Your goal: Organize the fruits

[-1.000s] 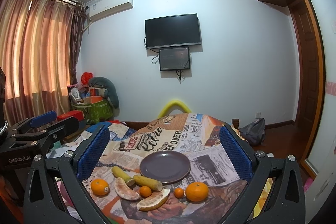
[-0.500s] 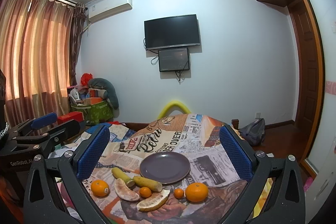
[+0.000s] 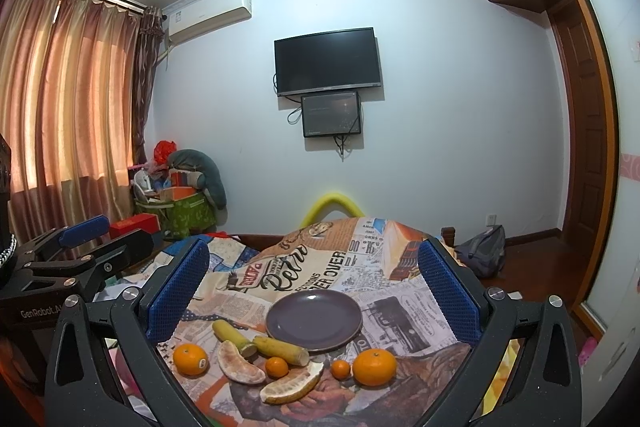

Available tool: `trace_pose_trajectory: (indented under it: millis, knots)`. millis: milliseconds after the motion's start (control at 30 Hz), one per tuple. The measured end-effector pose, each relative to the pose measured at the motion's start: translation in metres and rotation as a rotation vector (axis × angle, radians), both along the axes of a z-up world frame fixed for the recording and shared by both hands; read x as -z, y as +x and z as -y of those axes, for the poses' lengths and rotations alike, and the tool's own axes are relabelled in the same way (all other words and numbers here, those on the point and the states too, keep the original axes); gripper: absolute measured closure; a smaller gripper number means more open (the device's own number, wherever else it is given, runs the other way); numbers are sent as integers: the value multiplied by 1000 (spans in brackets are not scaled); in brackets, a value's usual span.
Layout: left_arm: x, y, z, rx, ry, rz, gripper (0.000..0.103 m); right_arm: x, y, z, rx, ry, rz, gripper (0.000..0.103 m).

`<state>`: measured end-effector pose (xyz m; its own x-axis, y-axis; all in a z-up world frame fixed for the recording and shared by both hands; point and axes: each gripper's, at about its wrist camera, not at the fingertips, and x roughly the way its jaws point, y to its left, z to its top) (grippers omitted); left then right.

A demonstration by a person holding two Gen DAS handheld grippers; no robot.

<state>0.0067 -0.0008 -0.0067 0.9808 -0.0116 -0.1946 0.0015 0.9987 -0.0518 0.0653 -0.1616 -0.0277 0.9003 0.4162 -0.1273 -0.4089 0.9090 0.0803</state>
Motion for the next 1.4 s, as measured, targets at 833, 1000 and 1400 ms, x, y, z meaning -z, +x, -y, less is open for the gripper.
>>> trace_pose_trajectory:
  millis: [833, 1000, 1400]
  knots:
    - [46, 50, -43, -21, -28, -196, 8, 41, 38, 3, 51, -66, -154, 0]
    - [72, 69, -67, -63, -31, -297, 20, 59, 53, 7, 69, -102, -223, 0]
    - [163, 113, -114, -82, -91, -577, 34, 103, 92, 13, 49, -132, -435, 10]
